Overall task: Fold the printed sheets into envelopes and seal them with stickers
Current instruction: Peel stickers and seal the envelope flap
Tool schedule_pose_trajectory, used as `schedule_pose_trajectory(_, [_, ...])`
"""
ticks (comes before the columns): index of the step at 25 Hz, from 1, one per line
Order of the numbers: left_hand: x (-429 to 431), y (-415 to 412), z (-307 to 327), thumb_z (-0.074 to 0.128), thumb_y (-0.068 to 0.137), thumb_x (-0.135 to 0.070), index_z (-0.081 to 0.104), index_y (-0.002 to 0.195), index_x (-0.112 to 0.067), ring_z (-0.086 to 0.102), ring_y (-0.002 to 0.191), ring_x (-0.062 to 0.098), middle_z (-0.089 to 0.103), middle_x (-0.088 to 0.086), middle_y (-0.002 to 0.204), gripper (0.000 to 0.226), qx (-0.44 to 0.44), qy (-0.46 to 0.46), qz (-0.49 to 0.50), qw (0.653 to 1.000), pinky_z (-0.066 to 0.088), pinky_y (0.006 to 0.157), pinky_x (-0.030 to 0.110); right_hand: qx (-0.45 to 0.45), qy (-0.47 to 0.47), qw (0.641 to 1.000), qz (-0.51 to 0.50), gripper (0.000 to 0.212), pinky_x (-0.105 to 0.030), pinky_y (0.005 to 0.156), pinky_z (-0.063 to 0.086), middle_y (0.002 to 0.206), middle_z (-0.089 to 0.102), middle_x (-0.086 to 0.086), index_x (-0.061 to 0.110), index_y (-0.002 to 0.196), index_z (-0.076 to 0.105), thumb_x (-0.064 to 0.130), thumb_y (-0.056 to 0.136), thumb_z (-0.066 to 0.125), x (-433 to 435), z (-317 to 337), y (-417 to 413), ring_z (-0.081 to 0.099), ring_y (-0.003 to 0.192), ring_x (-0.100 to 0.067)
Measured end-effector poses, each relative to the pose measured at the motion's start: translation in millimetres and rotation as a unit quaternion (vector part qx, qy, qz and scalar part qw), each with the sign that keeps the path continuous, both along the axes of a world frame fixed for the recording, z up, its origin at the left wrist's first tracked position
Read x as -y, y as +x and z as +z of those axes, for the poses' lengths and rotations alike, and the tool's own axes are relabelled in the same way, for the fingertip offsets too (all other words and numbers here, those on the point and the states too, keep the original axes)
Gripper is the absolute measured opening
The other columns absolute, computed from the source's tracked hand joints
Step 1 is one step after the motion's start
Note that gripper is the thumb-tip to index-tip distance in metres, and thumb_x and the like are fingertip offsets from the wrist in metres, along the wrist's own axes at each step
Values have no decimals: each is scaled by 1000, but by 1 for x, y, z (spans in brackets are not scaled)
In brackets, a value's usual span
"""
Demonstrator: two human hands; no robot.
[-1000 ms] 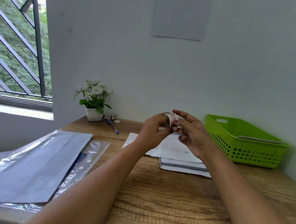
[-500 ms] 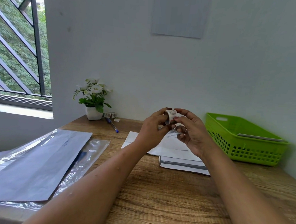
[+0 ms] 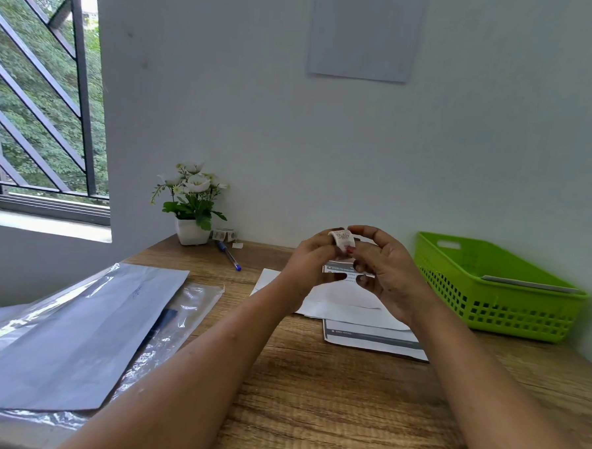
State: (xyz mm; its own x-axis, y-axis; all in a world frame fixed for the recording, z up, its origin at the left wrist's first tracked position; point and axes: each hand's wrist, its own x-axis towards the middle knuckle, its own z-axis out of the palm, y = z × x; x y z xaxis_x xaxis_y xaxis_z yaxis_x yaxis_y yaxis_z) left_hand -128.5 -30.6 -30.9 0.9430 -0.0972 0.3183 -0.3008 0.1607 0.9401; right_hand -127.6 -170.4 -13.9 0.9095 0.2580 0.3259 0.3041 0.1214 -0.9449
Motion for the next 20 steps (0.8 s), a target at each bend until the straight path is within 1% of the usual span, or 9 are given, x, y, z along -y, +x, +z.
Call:
schedule_pose_trajectory(2, [-1,1,1,44,98,-20,55,126,-4,60,104,28,56,25,126,35,-45,-54,-17,997,57,81,34,6,-15,1000,5,23,-21,52,40,79,70,5,24,106,64,13,86,65,0,-1,-1,48,57,-6])
schedule_pose_trajectory(4, [-2,2,-1,44,99,-32,55,126,-6,60,108,30,58,22,125,39,-52,-59,-19,997,56,84,35,15,-24,1000,7,26,-21,53,40,85,71,2,25,104,63,8,85,64,1,-2,-2,49,56,-6])
schedule_pose_trajectory(5, [-2,3,-1,46,98,-34,56,126,-8,60,111,31,58,21,126,39,-44,-50,-20,998,56,85,35,18,-28,999,3,29,-22,53,40,85,71,0,26,104,62,5,84,63,1,-2,-2,49,56,-6])
schedule_pose_trajectory(7, [-2,2,0,49,96,-32,60,120,-11,57,117,30,56,15,130,33,-17,-25,-22,999,56,84,33,14,-28,999,-12,29,-23,54,39,80,68,-1,28,101,62,4,85,59,2,-2,-2,49,57,-8])
schedule_pose_trajectory(9, [-1,1,0,52,95,-26,65,111,-9,55,118,27,52,5,135,26,11,-3,-23,1000,55,83,31,7,-16,999,-26,23,-24,53,39,76,65,0,30,96,63,9,87,59,2,-1,-1,50,57,-8])
schedule_pose_trajectory(11, [-2,2,0,54,95,-19,65,113,-5,56,117,25,48,0,137,25,37,20,-26,999,54,86,33,4,-12,999,-47,18,-23,51,39,76,67,2,29,93,63,13,89,60,1,-1,0,50,55,-8])
schedule_pose_trajectory(14, [-2,2,-1,56,94,-13,65,115,-4,57,113,22,47,-3,137,25,58,43,-29,997,53,88,34,-8,-13,997,-70,15,-22,49,38,72,66,5,26,90,62,12,89,58,0,-1,1,49,52,-8])
schedule_pose_trajectory(20, [-1,6,-5,54,94,-9,65,114,-1,57,106,14,47,-10,133,24,97,104,-22,990,53,81,26,-30,-15,996,-79,15,-19,46,37,69,59,3,24,79,61,13,88,57,1,0,2,48,51,-9])
